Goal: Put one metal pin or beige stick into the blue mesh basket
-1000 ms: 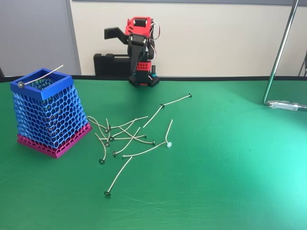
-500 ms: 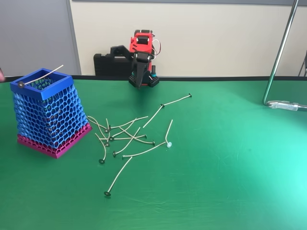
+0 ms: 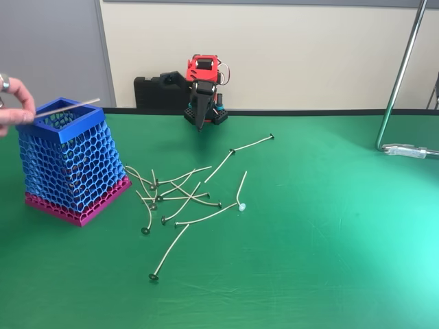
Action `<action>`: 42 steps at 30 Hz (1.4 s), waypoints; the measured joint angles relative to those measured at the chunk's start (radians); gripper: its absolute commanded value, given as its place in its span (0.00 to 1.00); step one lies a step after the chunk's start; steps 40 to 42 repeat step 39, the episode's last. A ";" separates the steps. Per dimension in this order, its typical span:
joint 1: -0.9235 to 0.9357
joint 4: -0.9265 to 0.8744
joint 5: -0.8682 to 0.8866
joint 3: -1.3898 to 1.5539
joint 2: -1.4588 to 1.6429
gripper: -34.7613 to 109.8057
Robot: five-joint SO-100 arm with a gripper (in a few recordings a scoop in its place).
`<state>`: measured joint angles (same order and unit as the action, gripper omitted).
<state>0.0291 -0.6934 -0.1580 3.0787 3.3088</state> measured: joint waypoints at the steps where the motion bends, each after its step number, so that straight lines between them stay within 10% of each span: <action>1: 0.000 -0.005 0.000 0.000 0.000 0.24; 42: -0.002 -0.167 0.063 0.000 0.008 0.25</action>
